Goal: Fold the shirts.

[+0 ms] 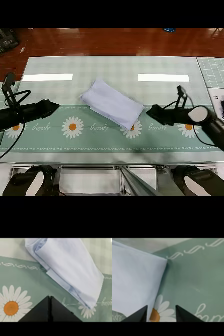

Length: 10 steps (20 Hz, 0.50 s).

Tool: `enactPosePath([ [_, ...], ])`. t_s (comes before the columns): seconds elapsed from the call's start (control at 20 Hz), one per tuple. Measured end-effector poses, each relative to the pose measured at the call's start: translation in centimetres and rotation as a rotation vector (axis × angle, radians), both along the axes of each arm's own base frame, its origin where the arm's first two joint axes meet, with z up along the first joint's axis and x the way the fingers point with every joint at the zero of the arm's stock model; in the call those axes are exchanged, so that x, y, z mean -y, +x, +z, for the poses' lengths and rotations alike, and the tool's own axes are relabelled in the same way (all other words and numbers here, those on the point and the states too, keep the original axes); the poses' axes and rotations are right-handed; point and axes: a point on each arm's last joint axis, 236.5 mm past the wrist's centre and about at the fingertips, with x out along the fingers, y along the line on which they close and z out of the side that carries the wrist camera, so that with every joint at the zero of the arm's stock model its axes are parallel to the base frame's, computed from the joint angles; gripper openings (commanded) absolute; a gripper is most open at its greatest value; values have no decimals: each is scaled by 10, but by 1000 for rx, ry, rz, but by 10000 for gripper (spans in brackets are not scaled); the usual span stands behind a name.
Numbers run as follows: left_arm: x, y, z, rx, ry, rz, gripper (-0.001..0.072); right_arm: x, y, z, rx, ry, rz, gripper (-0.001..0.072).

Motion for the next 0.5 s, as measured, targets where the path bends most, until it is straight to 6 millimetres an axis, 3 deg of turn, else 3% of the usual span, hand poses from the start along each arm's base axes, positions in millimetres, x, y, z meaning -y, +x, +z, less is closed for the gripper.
enactPosePath([
  [0.2, 0, -2, -6, -15, -2, 0, 18, -29, -7, -35, -63, 85, -16, 407],
  [0.4, 1, -6, -15, -38, -4, 0, 18, -57, 11, -46, -95, 172, -14, 400],
  [0.45, 1, -7, -18, -44, -5, 0, 18, -65, 17, -48, -103, 193, -1, 344],
  [0.5, 1, -8, -20, -49, -6, 0, 18, -73, 23, -49, -107, 210, 14, 179],
])
